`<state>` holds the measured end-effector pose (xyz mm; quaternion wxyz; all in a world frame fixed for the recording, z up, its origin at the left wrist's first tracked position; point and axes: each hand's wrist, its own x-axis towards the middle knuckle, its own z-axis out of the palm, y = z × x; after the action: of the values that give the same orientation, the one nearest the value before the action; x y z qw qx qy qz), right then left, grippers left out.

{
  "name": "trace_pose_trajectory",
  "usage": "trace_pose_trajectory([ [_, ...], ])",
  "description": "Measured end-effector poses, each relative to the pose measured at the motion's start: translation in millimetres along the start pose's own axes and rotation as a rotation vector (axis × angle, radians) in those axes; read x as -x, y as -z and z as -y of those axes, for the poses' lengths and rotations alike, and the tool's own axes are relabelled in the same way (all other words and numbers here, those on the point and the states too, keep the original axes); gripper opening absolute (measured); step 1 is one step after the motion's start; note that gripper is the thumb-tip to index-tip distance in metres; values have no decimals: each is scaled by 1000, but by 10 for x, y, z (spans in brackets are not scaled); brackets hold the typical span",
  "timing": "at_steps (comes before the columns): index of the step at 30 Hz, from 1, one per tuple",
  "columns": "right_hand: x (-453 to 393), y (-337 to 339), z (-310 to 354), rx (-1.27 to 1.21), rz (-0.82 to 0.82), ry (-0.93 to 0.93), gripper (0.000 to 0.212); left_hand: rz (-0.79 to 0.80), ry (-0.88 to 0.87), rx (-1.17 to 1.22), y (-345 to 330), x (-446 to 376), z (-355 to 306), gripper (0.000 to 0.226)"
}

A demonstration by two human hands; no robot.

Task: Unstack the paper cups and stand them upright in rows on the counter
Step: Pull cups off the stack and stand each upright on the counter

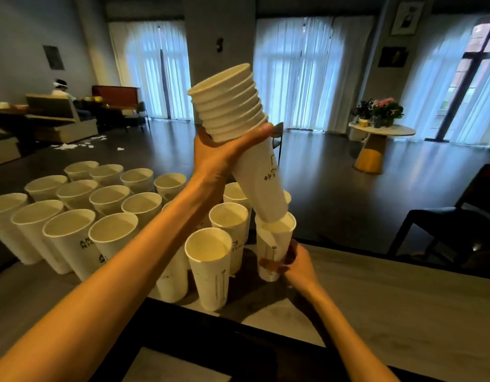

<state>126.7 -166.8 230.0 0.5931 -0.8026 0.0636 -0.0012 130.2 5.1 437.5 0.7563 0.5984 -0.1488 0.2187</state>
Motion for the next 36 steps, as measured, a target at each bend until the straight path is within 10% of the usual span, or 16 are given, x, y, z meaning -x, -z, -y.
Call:
trace_pose_trajectory([
  [16,17,24,-112,-16,94,47,82,4,-51,20,114,-104,44,114],
  [22,40,-25,-90,-10,133,88,81,19,-45,43,115,-95,-12,68],
  [36,96,65,-191,44,135,81,89,46,-30,27,220,-64,-92,105],
])
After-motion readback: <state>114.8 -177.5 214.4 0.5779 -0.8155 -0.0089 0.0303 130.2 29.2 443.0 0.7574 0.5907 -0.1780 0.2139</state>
